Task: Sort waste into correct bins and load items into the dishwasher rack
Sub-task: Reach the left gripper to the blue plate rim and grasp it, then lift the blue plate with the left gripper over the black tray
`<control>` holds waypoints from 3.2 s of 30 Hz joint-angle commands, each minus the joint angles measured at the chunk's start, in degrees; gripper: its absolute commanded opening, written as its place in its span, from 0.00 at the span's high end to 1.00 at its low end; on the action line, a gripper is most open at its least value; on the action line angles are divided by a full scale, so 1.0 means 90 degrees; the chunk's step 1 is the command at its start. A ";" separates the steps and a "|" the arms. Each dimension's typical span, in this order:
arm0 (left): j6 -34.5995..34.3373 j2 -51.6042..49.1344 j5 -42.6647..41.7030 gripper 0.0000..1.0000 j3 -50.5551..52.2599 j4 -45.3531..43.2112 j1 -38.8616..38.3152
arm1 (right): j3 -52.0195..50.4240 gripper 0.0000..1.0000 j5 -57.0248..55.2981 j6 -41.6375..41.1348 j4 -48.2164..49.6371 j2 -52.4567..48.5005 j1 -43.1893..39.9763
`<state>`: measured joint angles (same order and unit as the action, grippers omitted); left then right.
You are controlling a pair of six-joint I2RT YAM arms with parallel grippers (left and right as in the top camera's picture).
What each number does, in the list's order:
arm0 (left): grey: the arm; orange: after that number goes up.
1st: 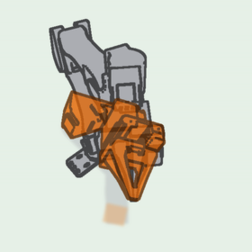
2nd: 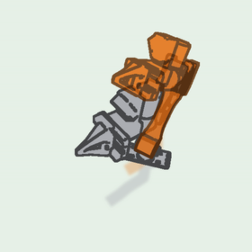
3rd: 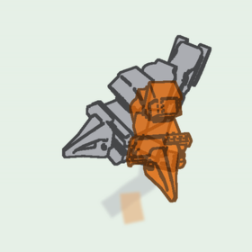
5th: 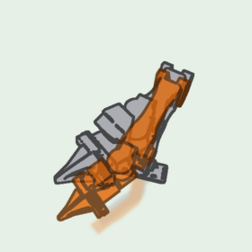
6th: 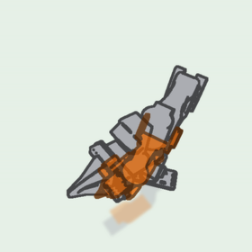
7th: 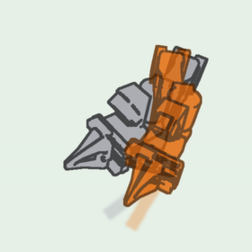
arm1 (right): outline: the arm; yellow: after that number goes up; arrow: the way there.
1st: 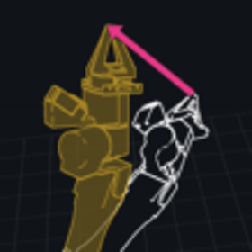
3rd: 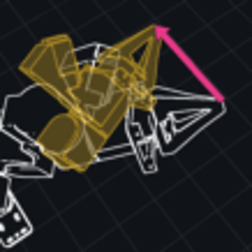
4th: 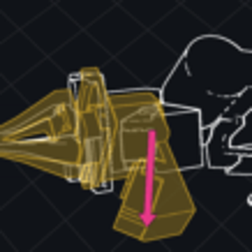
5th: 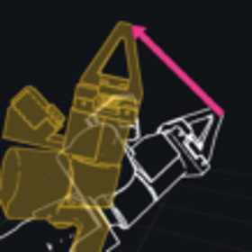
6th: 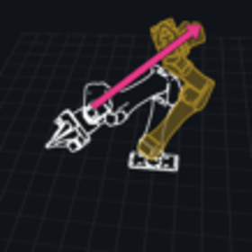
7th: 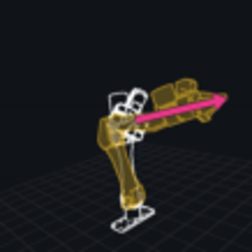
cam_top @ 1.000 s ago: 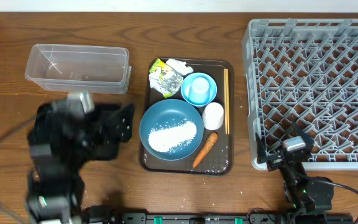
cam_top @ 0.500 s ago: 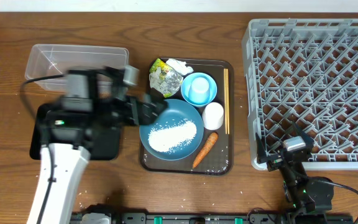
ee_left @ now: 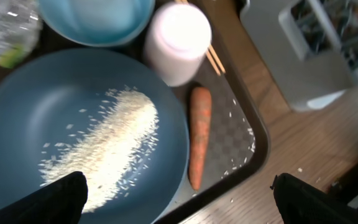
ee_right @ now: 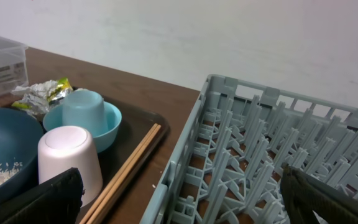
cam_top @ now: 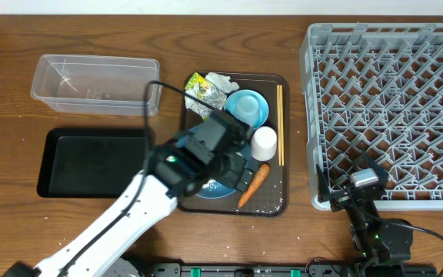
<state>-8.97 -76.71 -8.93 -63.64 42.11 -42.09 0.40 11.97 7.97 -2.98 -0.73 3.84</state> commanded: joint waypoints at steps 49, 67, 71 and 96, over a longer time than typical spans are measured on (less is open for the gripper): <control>-0.0447 -0.2873 0.0950 0.54 0.0015 -0.0520 -0.0437 | -0.0010 0.01 0.0010 0.0002 -0.0027 0.0015 0.0080; -0.0447 -0.2815 0.0950 0.89 0.0002 -0.0542 -0.0437 | -0.0010 0.01 0.0007 0.0002 -0.0027 0.0015 0.0080; -0.0447 -0.2618 0.0950 0.91 -0.0015 -0.0534 -0.0437 | -0.0010 0.01 0.0010 0.0002 -0.0027 0.0015 0.0080; -0.0488 -0.0313 0.1469 0.94 -0.0015 -0.0015 -0.0432 | -0.0010 0.01 0.0010 0.0002 -0.0027 0.0015 0.0080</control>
<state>-13.50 -81.41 0.56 -63.64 41.76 -46.28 0.40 11.97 7.97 -2.98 -0.73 3.84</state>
